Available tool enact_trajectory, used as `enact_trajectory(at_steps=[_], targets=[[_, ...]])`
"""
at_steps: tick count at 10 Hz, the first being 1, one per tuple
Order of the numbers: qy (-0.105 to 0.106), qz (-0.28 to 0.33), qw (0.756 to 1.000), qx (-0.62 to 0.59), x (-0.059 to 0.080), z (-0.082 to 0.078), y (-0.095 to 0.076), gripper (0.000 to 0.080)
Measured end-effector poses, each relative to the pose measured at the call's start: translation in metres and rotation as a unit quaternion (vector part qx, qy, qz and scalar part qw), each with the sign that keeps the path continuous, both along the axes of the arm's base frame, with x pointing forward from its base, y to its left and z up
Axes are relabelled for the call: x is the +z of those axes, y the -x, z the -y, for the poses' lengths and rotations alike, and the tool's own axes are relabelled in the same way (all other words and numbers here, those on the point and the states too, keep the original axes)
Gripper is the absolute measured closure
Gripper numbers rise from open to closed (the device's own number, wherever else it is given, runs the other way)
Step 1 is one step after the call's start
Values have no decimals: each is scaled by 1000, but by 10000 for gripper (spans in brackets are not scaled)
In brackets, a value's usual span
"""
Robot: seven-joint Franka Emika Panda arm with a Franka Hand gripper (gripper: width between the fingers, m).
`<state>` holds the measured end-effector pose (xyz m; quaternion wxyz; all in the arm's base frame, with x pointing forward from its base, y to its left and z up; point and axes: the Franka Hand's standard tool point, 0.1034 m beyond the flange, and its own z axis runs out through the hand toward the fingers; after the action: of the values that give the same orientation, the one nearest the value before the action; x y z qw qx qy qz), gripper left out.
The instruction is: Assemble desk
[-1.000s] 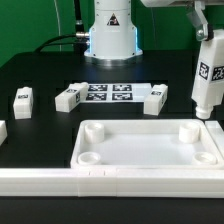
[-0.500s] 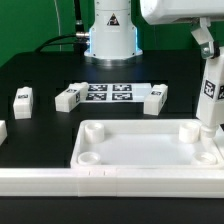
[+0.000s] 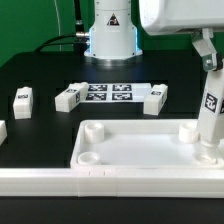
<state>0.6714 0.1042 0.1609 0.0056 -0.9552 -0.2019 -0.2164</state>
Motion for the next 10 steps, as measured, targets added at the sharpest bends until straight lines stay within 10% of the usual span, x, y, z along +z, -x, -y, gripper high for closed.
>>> enact_trajectory(at_steps=[10], targets=[[2, -7, 1000, 3, -15, 1, 6, 509]])
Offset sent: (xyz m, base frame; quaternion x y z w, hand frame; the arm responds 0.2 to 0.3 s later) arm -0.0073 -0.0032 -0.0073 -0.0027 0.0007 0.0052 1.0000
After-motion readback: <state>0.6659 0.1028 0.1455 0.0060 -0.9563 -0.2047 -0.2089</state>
